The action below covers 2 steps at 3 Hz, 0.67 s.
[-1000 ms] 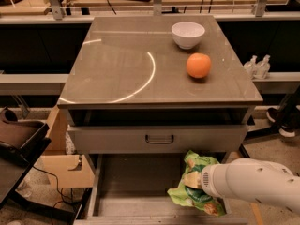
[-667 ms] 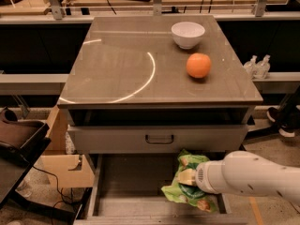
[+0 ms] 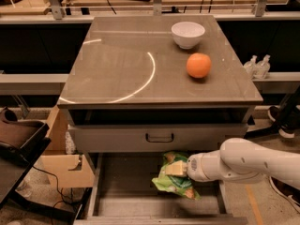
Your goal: Place green rice chip bag into middle drawer
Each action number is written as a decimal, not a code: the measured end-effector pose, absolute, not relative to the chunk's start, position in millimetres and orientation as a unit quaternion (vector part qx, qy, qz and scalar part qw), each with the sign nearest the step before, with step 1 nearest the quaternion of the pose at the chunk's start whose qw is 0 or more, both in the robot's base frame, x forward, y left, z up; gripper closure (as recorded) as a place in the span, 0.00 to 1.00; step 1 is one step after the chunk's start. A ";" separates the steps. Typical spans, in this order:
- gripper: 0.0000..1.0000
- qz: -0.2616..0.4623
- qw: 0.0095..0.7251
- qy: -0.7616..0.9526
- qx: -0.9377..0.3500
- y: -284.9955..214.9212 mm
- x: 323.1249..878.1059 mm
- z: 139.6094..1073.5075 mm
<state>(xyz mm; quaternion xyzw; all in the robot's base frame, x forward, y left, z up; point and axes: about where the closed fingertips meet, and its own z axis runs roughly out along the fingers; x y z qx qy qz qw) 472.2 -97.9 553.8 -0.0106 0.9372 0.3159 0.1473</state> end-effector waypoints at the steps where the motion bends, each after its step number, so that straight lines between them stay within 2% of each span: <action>1: 1.00 0.375 0.118 0.919 -0.033 -78.4 483.5 516.2; 2: 1.00 0.418 0.091 0.903 -0.041 -64.7 483.4 477.9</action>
Offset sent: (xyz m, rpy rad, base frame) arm 0.0120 0.0443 -0.1195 0.3054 0.1249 0.1691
